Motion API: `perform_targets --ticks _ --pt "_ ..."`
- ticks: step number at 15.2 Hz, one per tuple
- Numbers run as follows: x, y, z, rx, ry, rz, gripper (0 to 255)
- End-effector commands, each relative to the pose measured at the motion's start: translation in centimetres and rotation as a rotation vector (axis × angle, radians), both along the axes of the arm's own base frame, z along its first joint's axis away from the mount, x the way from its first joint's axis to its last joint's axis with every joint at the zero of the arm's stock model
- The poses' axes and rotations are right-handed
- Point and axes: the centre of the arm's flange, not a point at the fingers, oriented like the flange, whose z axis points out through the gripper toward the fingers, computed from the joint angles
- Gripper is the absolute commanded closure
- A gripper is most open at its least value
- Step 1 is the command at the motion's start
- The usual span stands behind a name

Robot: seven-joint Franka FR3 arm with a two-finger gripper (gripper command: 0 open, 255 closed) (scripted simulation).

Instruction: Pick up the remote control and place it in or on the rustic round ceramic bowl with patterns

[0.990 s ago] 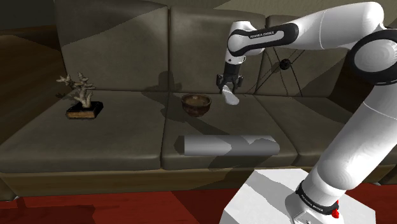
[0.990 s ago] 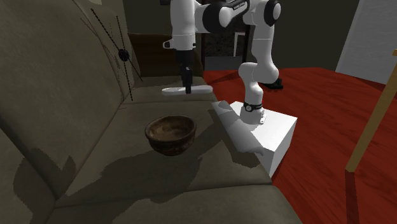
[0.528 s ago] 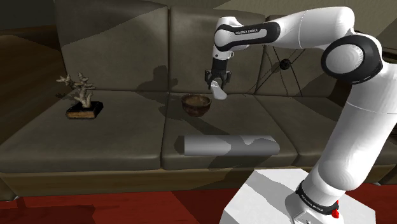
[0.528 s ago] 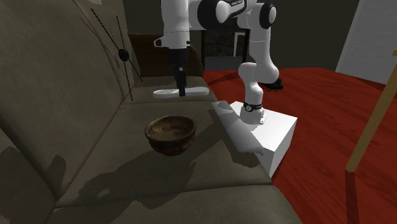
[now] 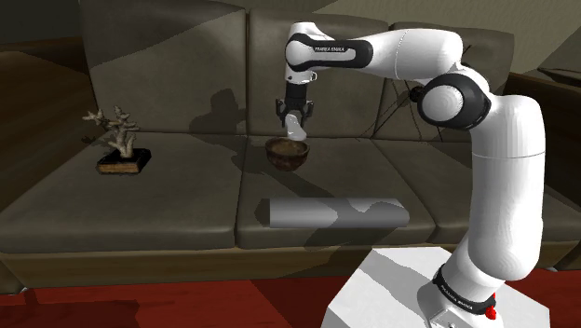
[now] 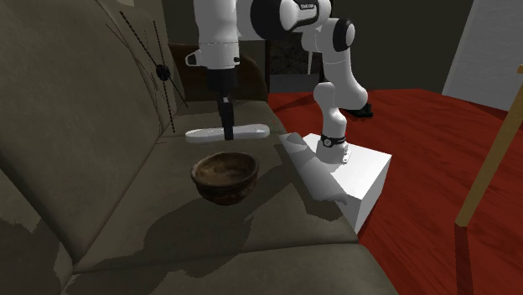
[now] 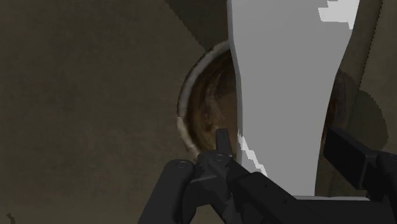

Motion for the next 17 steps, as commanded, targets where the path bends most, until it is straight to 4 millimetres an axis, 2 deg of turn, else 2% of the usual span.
perform_targets --ticks 1,13,17 --pt "0.4 0.2 -0.9 0.000 -0.001 -0.001 255" --pt "0.4 0.2 -7.1 0.000 -0.001 -0.001 255" --pt "0.4 0.2 -7.1 0.000 -0.001 -0.001 255"
